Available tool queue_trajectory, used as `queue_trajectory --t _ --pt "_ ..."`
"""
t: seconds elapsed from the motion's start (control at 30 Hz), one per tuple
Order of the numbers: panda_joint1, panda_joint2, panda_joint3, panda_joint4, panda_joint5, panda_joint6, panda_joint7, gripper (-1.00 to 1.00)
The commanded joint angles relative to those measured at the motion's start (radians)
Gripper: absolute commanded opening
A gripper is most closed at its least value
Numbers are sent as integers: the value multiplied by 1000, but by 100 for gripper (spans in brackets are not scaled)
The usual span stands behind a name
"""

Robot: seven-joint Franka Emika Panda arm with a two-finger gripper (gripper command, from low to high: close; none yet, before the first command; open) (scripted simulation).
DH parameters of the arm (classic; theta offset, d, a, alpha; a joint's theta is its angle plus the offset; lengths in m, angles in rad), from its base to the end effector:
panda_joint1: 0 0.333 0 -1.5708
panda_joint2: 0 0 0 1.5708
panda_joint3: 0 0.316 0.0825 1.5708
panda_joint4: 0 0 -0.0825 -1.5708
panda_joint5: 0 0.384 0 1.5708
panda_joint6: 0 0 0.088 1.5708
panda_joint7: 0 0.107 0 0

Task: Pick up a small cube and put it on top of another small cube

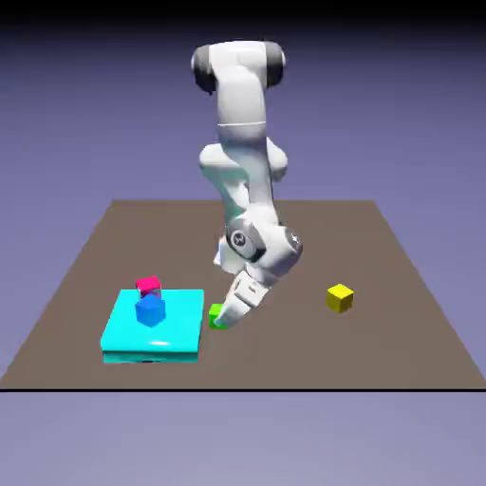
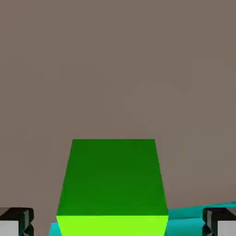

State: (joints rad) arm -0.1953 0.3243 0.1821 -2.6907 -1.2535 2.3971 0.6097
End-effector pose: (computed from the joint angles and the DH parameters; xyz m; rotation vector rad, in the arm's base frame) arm 0.3255 -0.0012 0.0998 2.4302 0.7205 -0.4112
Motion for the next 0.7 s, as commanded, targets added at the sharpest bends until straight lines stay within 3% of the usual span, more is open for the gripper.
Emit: queue_trajectory --t 0.0,0.27,0.67 --pt "0 0 0 0 0 0 0 -100" --pt "43 -211 115 -42 304 -85 -178 -100" --pt "437 -99 262 263 826 -396 84 -100"
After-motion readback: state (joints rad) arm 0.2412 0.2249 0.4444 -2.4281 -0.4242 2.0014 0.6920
